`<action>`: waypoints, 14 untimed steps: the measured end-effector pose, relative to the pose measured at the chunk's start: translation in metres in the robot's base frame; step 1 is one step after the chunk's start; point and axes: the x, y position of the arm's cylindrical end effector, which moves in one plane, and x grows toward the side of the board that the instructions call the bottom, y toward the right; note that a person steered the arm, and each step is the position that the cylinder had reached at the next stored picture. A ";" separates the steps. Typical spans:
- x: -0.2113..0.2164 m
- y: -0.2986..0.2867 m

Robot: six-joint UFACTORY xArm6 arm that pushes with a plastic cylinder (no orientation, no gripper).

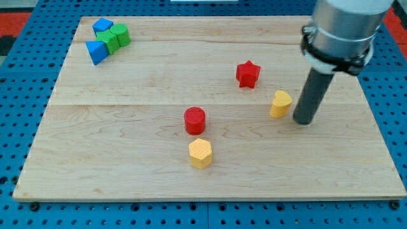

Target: Move the red star to the top of the yellow heart

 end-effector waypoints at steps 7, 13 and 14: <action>-0.151 -0.033; -0.177 0.069; -0.143 -0.008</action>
